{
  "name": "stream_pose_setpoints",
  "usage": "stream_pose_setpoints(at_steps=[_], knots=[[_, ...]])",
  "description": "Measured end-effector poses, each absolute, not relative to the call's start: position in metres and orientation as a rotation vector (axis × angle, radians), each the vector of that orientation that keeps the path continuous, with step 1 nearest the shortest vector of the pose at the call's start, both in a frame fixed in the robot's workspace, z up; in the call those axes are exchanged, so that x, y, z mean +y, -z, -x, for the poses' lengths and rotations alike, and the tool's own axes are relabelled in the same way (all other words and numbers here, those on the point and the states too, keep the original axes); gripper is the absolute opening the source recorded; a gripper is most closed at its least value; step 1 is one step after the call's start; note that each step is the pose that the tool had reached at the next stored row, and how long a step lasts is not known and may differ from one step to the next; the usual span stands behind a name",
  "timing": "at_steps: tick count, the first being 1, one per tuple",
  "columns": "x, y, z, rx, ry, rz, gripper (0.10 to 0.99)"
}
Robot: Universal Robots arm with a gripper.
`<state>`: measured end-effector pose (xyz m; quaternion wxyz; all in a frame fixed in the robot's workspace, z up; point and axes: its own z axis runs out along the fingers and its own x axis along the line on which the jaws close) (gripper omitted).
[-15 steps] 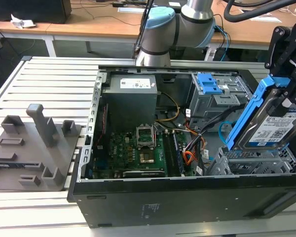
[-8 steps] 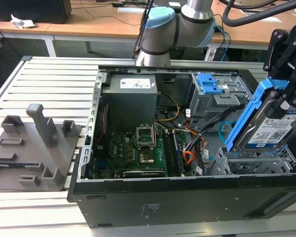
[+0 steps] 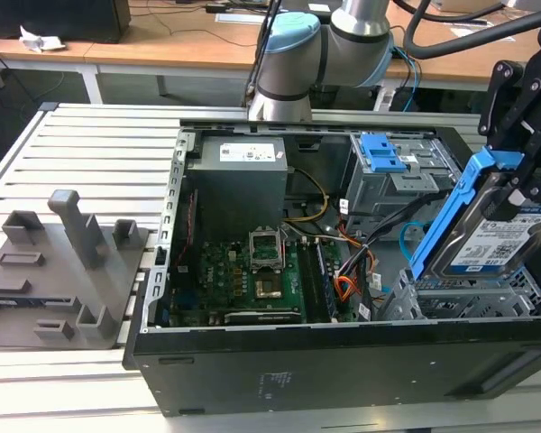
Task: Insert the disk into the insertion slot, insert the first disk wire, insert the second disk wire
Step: 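Insert the disk into the insertion slot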
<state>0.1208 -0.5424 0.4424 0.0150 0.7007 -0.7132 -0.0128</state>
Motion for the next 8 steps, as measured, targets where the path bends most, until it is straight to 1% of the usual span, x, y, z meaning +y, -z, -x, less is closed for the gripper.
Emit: stream_pose_setpoints(at_steps=[8], knots=[[-0.5424, -0.4334, -0.1214, -2.219, 0.04, -2.18, 0.365]])
